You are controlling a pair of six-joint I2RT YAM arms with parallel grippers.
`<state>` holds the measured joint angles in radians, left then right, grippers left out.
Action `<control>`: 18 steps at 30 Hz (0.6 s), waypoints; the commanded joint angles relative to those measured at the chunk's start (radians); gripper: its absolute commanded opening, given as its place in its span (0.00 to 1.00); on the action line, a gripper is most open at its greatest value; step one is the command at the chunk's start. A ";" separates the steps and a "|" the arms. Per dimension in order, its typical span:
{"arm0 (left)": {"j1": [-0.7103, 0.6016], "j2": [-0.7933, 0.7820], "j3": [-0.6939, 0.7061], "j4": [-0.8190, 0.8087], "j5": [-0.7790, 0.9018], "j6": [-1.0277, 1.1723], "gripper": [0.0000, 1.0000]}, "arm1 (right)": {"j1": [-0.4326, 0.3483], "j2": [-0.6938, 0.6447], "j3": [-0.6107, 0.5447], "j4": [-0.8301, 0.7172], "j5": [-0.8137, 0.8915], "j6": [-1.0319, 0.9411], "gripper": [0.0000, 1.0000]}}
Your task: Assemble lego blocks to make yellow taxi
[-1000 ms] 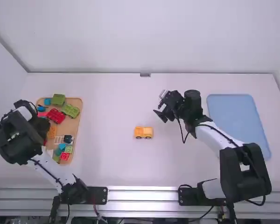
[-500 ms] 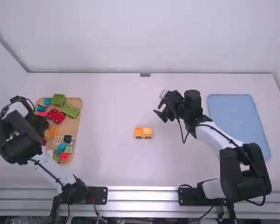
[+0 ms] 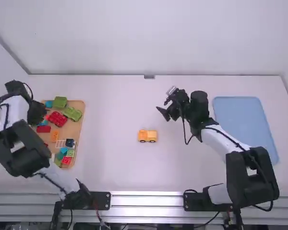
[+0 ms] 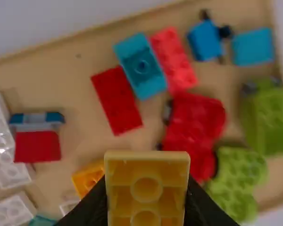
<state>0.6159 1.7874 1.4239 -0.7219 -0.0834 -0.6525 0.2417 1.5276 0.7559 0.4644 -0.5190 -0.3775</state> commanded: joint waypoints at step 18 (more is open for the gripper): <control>-0.496 -0.534 -0.757 0.977 0.956 0.676 0.02 | -0.013 0.502 0.526 0.184 -0.998 0.389 0.98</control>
<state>0.1349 1.2423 0.6830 0.2211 0.6449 -0.0792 0.2218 1.9858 1.2125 0.6476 -1.2098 -0.0212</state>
